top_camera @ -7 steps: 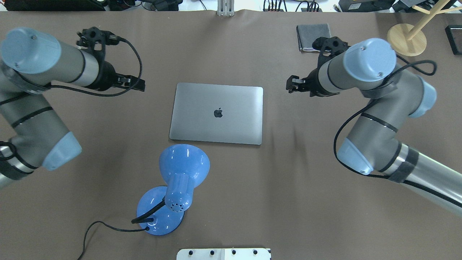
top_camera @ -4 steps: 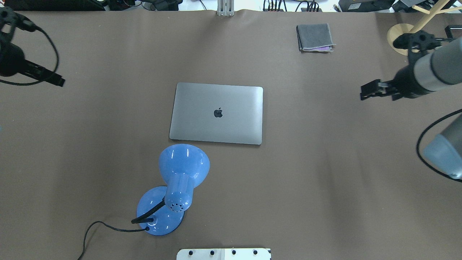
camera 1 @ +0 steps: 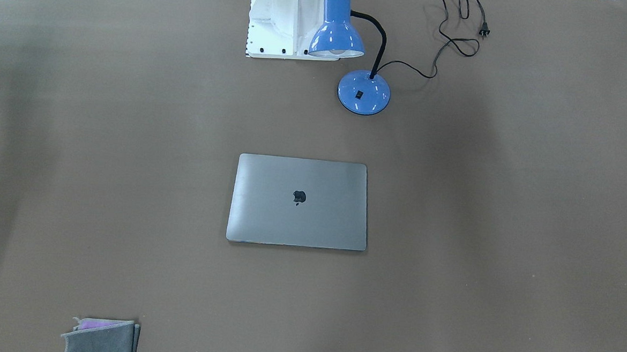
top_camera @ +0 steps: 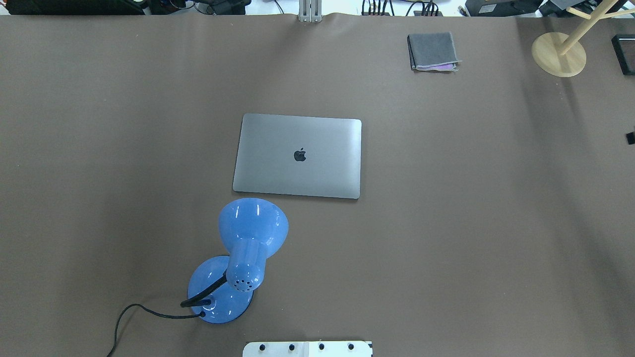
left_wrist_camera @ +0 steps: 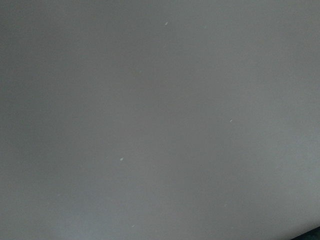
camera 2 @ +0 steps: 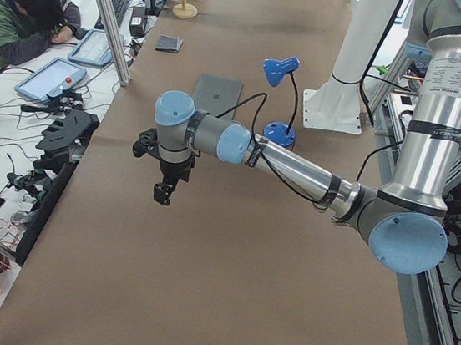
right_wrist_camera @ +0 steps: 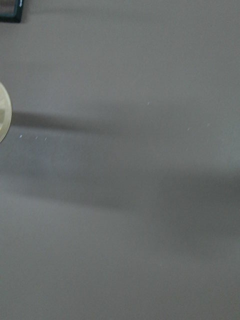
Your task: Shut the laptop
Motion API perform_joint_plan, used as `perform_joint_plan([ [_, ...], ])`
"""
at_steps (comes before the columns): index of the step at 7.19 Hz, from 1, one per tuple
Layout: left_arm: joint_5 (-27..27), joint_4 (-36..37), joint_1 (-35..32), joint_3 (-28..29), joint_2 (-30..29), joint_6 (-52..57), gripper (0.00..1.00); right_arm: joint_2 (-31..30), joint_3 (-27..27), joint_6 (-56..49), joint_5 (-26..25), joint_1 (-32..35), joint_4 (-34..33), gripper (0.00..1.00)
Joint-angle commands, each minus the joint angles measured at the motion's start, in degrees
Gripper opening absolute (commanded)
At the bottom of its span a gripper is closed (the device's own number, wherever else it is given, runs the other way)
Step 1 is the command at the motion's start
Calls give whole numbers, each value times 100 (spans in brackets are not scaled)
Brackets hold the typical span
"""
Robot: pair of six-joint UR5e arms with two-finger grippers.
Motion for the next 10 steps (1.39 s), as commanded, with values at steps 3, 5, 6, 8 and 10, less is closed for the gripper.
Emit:
perform_joint_plan([
  [3,-3,598,-586,353,207,186,100,-294,-1084,-1322,47,812,97,100],
  [5,33,528,-577,293,462,213,100,-320,-1058,-1313,74,812,88,100],
  [6,24,519,-568,328,471,204,100,-381,-980,-1322,83,812,88,100],
  [8,6,519,-568,311,471,230,100,-338,-499,-1322,144,795,-627,100],
  [10,-29,484,-559,275,471,274,100,-346,222,-1331,74,707,-1797,100],
])
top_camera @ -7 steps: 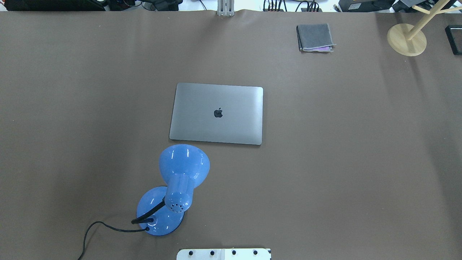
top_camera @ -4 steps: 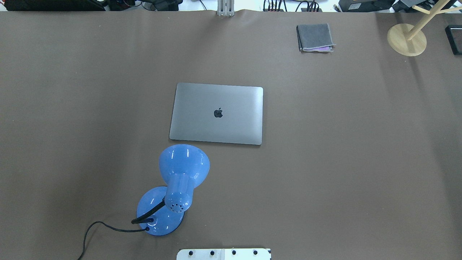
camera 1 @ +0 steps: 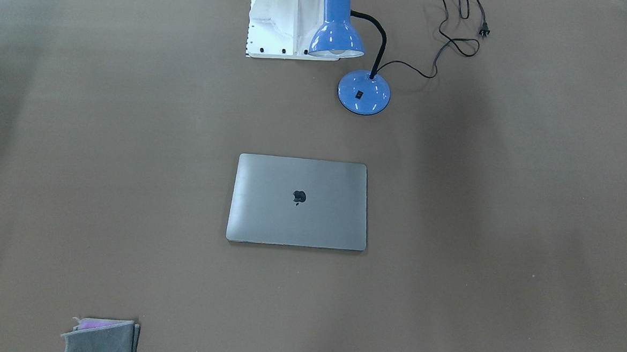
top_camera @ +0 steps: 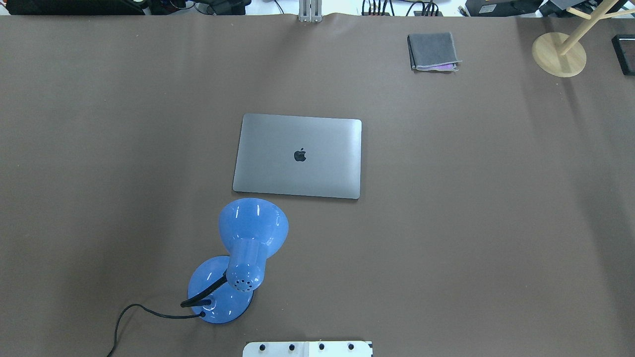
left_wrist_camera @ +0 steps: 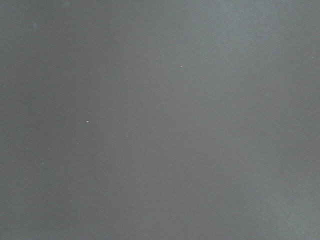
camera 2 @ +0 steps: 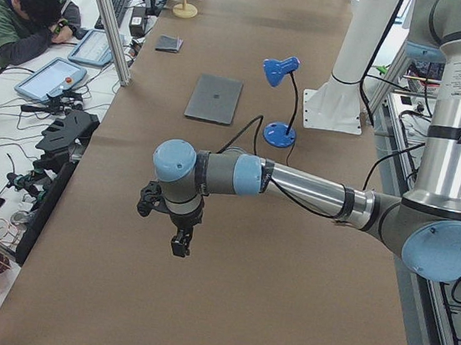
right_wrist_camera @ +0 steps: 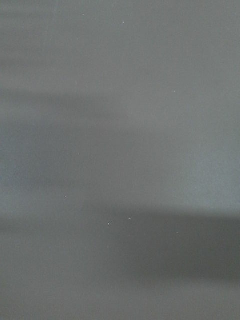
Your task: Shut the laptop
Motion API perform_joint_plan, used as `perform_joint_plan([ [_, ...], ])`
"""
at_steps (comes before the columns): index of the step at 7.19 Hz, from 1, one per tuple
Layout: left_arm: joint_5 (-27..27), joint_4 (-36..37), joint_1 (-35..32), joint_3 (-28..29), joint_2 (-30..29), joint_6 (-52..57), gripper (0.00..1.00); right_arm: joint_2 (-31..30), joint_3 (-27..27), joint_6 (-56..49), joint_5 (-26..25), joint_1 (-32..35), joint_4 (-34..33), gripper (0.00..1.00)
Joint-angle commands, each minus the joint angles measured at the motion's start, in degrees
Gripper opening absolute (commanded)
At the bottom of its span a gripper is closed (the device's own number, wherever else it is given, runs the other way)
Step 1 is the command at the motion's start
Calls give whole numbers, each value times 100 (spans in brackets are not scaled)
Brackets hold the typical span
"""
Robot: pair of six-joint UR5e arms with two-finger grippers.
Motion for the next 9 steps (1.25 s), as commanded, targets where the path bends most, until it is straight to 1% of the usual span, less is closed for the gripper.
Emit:
perform_joint_plan([
  [1,-12,-97,29,-43,1,16,100,-37,371,-3,56,-60,-662,100],
  [9,-12,-264,29,-35,1,7,100,-37,371,-3,83,-253,-636,100],
])
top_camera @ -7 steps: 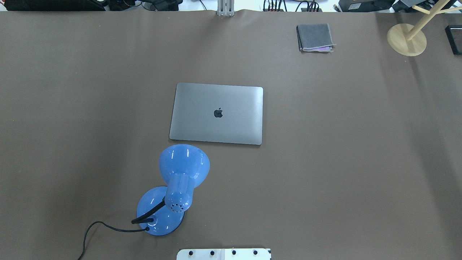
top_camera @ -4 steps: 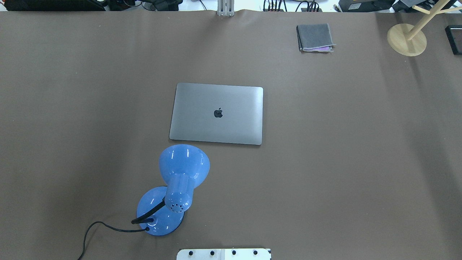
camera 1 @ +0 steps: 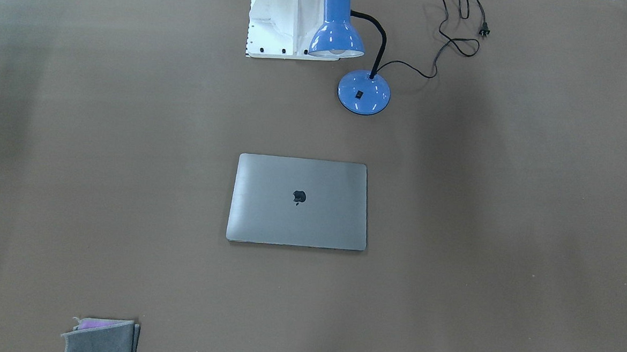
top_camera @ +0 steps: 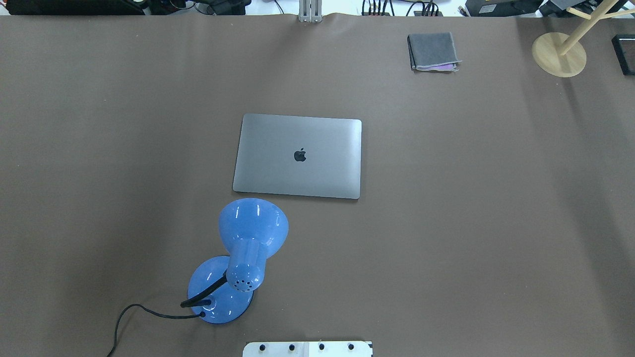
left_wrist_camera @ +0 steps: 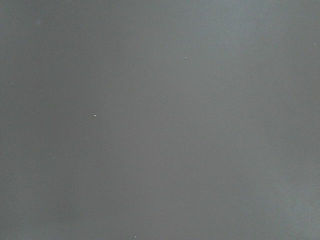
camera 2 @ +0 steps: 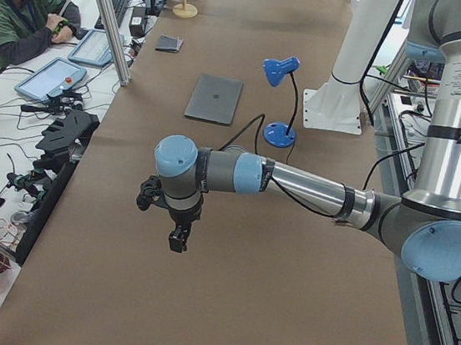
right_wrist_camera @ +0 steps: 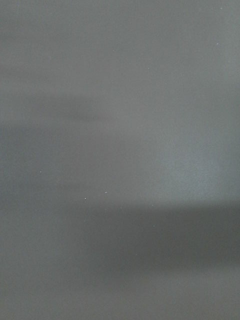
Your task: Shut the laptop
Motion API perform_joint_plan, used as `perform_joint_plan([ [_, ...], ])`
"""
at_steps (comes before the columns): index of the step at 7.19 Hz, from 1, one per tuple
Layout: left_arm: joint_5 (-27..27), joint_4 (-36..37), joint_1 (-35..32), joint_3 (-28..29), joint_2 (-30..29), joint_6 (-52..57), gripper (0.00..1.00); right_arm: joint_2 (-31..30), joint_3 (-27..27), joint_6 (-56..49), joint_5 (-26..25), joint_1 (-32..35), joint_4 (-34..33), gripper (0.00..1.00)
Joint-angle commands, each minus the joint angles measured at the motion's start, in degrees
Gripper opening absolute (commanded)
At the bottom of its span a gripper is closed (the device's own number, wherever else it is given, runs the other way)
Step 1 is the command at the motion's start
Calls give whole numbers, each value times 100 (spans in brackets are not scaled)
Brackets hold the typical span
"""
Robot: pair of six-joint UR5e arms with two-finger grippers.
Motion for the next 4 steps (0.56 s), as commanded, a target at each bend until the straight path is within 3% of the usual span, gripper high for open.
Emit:
perform_joint_plan([
  [1,1,-66,0,19,0,0,100,0,0,0,7,-22,0,100],
  [4,-8,-92,0,-25,167,0,100,0,0,0,25,-39,0,100],
])
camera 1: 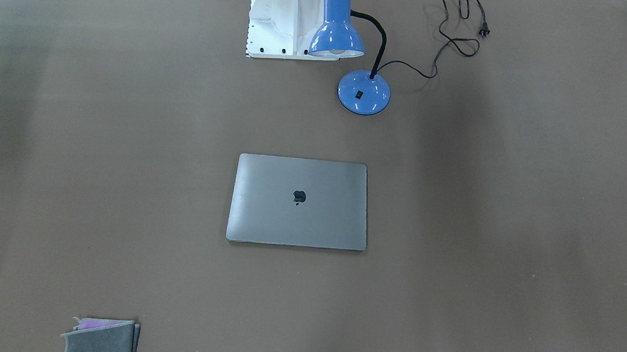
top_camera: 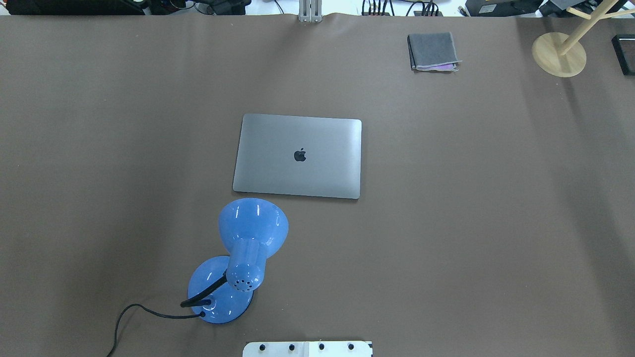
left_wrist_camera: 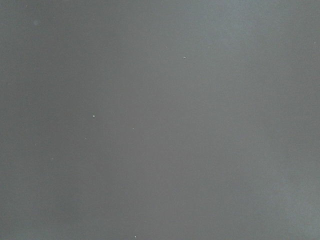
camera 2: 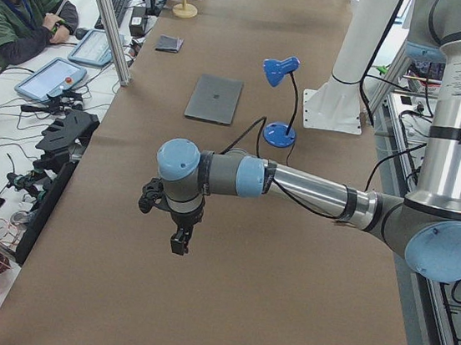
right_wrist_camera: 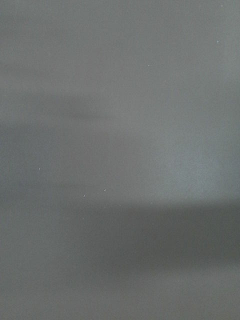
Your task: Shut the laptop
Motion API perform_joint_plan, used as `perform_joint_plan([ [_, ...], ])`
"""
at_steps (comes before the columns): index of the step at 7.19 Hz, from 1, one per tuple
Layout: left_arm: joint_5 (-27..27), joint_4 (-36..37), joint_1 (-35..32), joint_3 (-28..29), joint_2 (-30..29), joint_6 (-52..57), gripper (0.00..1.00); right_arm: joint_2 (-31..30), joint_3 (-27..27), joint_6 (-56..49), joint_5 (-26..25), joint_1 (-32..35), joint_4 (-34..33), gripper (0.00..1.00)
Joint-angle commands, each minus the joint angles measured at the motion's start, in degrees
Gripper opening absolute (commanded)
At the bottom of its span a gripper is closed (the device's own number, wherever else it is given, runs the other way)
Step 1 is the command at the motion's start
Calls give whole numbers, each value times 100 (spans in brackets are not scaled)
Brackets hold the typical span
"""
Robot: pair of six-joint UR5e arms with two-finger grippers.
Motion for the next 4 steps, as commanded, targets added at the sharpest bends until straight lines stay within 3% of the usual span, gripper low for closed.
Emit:
perform_joint_plan([
  [1,2,-8,0,-10,43,0,100,0,0,0,6,-14,0,100],
  [4,2,-17,0,-63,122,0,100,-9,-9,0,6,-40,0,100],
])
